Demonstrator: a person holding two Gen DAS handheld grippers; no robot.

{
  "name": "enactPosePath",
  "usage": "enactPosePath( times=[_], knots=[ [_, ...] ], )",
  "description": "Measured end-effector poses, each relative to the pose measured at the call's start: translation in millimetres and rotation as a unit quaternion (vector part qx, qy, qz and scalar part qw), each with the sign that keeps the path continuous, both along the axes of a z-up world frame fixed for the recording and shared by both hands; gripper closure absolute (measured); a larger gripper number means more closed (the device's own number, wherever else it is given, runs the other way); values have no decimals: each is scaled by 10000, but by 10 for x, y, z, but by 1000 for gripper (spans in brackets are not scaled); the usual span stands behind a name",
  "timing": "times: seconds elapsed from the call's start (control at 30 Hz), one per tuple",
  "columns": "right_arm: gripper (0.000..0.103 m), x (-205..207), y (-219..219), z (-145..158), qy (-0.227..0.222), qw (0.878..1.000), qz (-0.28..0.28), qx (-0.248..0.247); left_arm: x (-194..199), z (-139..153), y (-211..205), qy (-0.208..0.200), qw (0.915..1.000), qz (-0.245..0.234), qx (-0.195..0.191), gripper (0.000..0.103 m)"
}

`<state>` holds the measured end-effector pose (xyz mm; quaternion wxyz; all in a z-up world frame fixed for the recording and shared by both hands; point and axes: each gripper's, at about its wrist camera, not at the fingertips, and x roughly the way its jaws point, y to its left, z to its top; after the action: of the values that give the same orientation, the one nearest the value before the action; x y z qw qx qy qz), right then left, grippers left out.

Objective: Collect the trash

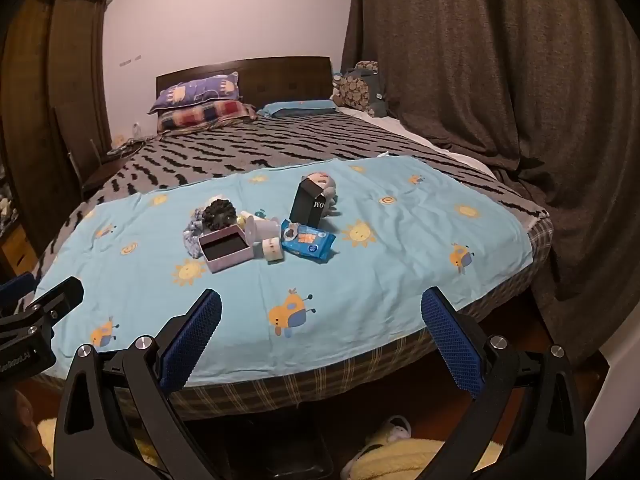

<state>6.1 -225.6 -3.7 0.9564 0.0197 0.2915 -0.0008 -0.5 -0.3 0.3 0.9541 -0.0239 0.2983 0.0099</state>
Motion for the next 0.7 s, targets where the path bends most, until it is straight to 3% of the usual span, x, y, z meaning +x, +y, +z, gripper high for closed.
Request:
enactPosePath(
  times=[0.7],
  knots=[
    [3, -27, -24, 61, -98, 9999, 14, 18, -28, 96, -36, -45, 10000, -27, 16, 8]
  ],
)
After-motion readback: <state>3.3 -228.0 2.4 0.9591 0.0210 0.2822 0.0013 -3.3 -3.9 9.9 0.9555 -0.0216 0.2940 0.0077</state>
